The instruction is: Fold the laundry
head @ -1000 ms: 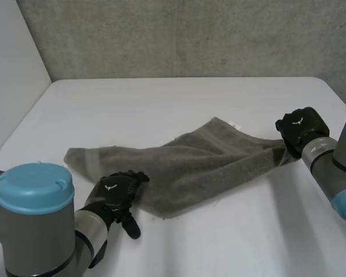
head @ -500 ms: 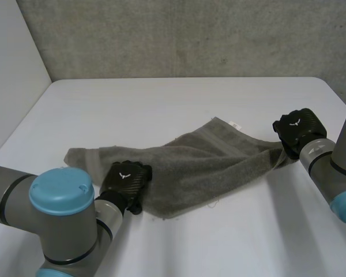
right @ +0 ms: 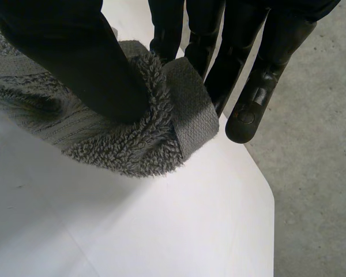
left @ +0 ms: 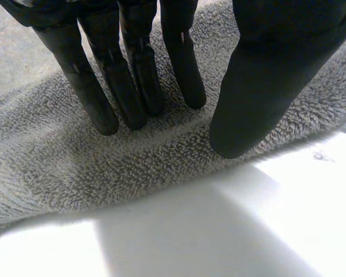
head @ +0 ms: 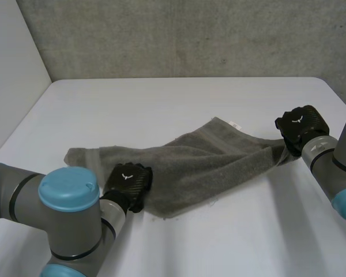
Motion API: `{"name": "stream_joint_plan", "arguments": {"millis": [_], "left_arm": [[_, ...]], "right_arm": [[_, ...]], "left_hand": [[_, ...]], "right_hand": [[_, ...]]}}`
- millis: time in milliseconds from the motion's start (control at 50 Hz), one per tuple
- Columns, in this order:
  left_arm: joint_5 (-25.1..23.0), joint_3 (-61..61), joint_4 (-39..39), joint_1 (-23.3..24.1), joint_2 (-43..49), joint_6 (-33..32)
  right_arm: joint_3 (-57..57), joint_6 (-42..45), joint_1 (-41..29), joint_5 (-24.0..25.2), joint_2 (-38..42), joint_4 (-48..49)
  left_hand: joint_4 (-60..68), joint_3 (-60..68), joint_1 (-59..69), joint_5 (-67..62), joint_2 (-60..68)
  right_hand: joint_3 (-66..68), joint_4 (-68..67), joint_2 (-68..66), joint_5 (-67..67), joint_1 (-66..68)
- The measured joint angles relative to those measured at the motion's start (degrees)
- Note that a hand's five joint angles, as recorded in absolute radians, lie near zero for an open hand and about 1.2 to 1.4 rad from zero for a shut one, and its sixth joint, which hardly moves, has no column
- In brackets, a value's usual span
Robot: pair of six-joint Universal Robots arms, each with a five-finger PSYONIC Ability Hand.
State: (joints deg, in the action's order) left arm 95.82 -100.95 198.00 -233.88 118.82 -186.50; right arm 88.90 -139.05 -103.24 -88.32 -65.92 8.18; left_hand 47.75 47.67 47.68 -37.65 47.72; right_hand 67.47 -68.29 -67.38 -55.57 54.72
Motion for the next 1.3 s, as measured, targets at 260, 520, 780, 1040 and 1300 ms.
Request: {"name": "stream_joint_plan", "arguments": {"millis": [260, 520, 780, 1040, 1300], "left_arm": [[-0.02, 0.18, 0.07, 0.0, 0.56, -0.01], [-0.12, 1.91, -1.56, -1.22, -5.76, -0.16], [-5.8, 9.15, -11.78, -7.08, -28.11, -0.11], [-9.28, 18.56, -12.42, -9.75, -4.28, -4.87], [-5.9, 12.83, -12.81, -9.01, -8.15, -2.93]], "right_arm": [[-0.26, 0.0, 0.06, -0.01, 0.06, -0.01], [-3.06, 1.14, 0.22, -0.31, -2.29, -3.78], [-12.5, 7.14, 2.66, 1.85, -16.89, -31.21], [-8.1, 1.14, 1.55, 6.43, -12.8, -26.81], [-8.76, -0.22, 0.8, 2.49, -3.96, -18.4]], "left_hand": [[7.34, 7.65, 7.69, -7.33, 7.66], [21.14, 21.16, 18.91, -20.51, 21.19], [21.95, 21.94, 20.55, -21.83, 21.97], [21.97, 21.96, 20.55, -21.82, 22.0], [-8.1, -7.94, -8.31, 8.12, -8.39]], "right_hand": [[0.0, 0.0, 0.0, -0.02, 0.0], [0.0, 0.0, 0.0, -0.06, 0.0], [0.0, -0.02, 0.0, -0.11, 0.0], [0.0, -0.11, 0.0, -0.27, 0.0], [0.0, -0.11, 0.0, -0.33, 0.0]]}}
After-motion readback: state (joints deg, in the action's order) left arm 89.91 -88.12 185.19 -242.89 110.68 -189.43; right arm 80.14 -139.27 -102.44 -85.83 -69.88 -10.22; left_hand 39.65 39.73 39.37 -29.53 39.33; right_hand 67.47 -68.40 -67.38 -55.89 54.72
